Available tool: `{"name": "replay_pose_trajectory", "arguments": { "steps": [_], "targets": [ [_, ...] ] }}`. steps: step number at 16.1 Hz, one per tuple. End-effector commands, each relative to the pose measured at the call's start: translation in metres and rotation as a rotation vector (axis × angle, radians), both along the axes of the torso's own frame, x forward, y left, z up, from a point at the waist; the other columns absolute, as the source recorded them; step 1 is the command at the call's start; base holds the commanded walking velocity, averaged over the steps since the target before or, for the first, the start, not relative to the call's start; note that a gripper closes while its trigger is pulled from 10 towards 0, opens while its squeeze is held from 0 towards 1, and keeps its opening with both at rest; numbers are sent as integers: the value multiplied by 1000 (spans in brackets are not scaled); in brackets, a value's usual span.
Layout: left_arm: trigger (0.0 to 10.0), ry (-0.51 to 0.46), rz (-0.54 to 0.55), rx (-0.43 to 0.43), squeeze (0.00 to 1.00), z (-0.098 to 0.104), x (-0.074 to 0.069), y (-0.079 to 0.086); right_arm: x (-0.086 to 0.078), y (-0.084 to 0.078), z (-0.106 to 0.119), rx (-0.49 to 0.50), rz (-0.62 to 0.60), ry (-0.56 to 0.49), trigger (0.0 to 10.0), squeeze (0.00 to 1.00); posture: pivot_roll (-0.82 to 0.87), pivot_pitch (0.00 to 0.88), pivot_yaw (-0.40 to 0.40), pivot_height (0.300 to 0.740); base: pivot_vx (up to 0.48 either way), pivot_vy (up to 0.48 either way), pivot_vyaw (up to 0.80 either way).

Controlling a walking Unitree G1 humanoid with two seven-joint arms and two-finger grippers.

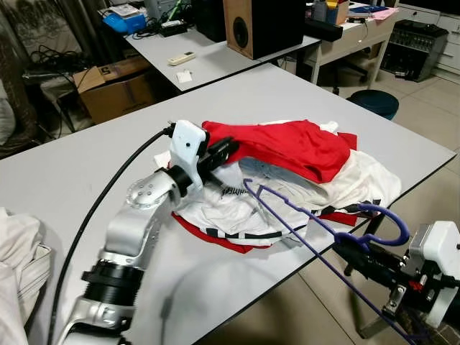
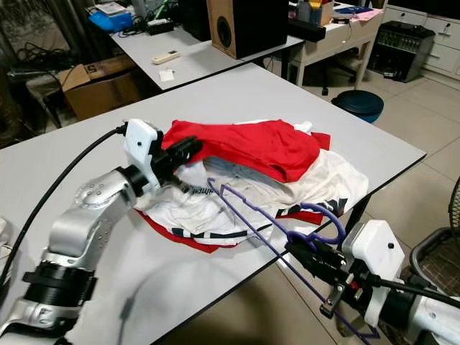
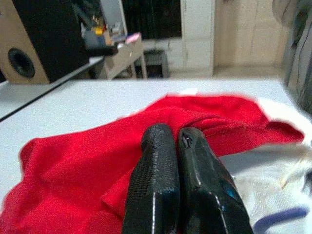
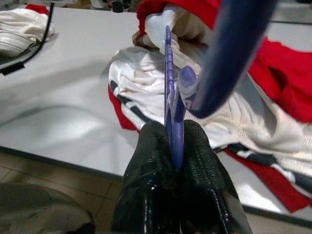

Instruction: Hang hanger

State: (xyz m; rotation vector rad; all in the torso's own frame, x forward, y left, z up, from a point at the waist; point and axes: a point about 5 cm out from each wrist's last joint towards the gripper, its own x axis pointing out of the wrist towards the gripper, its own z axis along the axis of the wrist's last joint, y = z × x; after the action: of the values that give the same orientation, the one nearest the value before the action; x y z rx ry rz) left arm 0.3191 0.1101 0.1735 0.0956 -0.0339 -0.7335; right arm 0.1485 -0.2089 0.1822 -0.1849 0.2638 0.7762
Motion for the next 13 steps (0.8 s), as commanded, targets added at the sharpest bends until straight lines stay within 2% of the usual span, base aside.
{"name": "replay_pose_trajectory", "arguments": {
  "steps": [1,2,3,4,5,8,11,13],
  "targets": [
    [0,29,19,85,0,-11,-1,7,-2,1,5,-13,11,-17,10000,0,-132,0,147,740,0,0,0],
    [6039,69,61,190,0,-25,0,15,-4,0,4,-18,7,-6,10000,0,-136,0,148,740,0,0,0],
    [10000,71,116,250,0,-30,3,22,-7,-1,3,-25,2,8,10000,0,-136,0,148,740,0,0,0],
    [10000,73,121,235,0,-29,3,23,-8,-2,3,-27,1,11,10000,0,-136,0,148,740,0,0,0],
    [10000,73,103,185,1000,-23,3,22,-10,-4,2,-33,-4,23,10000,0,-148,0,147,740,0,0,0],
    [10000,56,6,123,1000,-15,-2,13,-14,-9,2,-44,-19,38,10000,0,-158,0,146,740,0,0,0],
    [10000,39,-22,127,1000,-14,-3,7,-17,-11,2,-50,-20,47,10000,0,-167,0,144,740,0,0,0],
    [10000,33,-12,171,1000,-19,-2,7,-17,-10,3,-52,-16,49,10000,0,-170,0,142,740,0,0,0]
  ]
}}
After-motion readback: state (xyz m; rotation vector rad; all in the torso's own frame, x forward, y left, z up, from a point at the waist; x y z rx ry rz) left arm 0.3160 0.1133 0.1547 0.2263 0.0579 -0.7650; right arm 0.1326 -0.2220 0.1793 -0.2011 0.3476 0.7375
